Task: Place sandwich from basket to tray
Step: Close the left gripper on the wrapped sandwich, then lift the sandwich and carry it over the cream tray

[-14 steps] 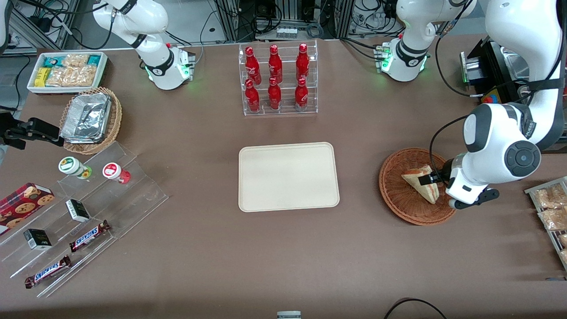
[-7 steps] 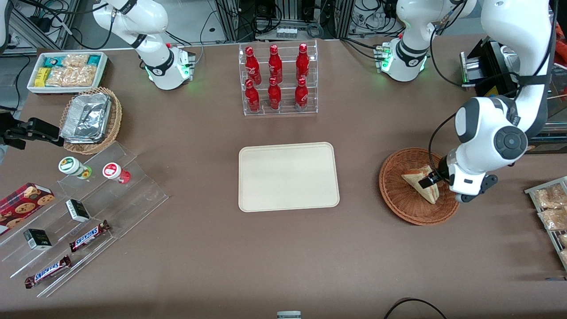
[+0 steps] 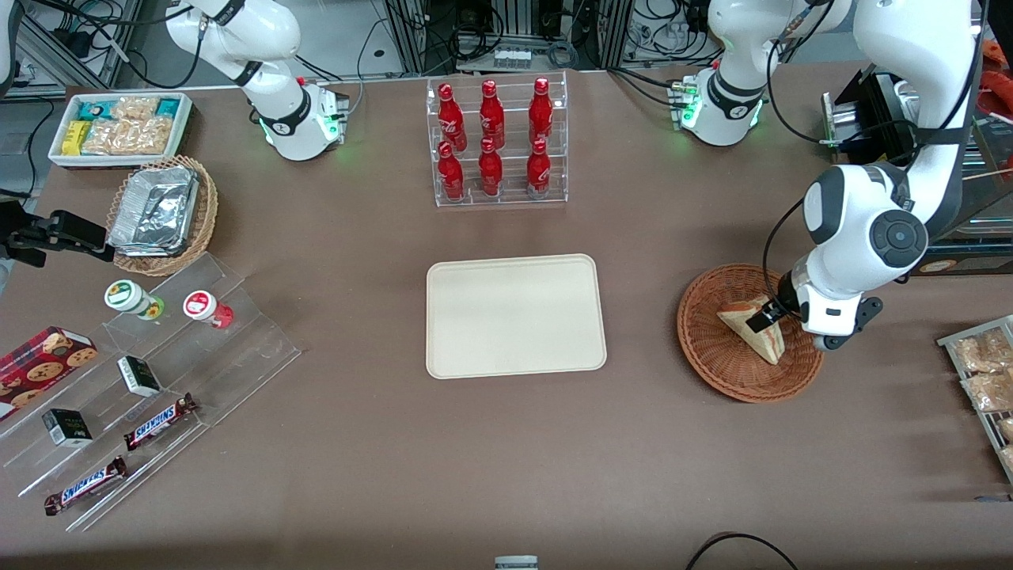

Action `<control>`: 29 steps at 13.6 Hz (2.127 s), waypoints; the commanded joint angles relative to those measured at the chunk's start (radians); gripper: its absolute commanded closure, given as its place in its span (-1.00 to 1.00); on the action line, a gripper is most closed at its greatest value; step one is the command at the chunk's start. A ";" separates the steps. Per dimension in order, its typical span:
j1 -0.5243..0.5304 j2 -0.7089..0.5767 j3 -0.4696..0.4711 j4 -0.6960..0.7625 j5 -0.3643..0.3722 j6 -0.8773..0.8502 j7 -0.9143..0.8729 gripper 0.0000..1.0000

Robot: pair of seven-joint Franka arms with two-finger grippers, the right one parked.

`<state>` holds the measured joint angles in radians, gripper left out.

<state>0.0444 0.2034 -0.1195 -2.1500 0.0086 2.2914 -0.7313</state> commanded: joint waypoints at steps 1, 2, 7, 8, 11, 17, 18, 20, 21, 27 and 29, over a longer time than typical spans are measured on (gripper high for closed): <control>0.009 0.007 -0.008 -0.028 0.010 0.052 -0.033 -1.00; 0.009 0.010 -0.008 -0.040 0.010 0.075 -0.034 -1.00; 0.009 0.066 -0.008 -0.054 0.007 0.151 -0.034 -1.00; 0.009 0.067 -0.008 -0.056 0.007 0.149 -0.034 -0.98; 0.009 0.059 -0.008 -0.056 0.007 0.123 -0.050 0.96; -0.001 -0.010 -0.014 0.002 0.010 -0.061 -0.046 1.00; -0.005 -0.021 -0.019 0.015 0.011 -0.088 -0.037 1.00; -0.021 -0.032 -0.035 0.045 0.011 -0.137 -0.030 1.00; -0.035 -0.030 -0.046 0.067 0.011 -0.160 -0.031 1.00; -0.224 0.005 -0.060 0.157 0.010 -0.182 -0.028 1.00; -0.303 0.046 -0.060 0.235 0.004 -0.236 0.013 1.00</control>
<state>-0.1978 0.1992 -0.1868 -2.0128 0.0084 2.1226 -0.7484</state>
